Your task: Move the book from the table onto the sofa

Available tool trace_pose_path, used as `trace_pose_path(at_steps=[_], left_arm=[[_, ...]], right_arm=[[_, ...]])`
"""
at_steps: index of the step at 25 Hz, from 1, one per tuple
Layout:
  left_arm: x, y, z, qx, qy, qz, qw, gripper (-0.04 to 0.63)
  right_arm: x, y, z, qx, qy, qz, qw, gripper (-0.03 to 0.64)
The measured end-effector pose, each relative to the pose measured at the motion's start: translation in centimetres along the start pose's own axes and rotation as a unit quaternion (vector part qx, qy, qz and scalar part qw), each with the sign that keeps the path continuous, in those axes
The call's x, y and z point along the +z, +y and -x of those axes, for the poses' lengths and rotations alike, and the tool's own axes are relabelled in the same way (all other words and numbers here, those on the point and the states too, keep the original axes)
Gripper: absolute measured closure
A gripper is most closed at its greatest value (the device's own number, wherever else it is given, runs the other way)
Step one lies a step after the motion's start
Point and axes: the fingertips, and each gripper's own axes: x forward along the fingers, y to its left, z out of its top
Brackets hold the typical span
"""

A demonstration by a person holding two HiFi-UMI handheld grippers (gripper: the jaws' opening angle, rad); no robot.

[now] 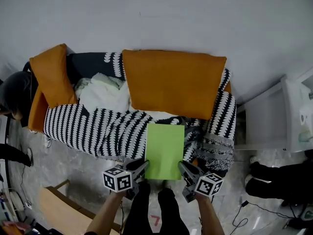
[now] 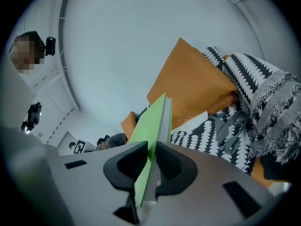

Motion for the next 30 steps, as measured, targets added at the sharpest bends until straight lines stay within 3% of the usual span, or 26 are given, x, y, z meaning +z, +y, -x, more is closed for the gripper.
trace_pose_path(at_steps=[12, 30], left_arm=[[-2.5, 8.3, -6.4, -0.002, 0.007, 0.051, 0.9987, 0.482], [-5.4, 17.4, -12.9, 0.019, 0.017, 0.077, 0.9967, 0.483]], right_arm=[[-1.8, -8.4, -6.3, -0.017, 0.033, -0.017, 0.999, 0.543], [-5.2, -18.2, -13.0, -0.056, 0.055, -0.051, 0.996, 0.543]])
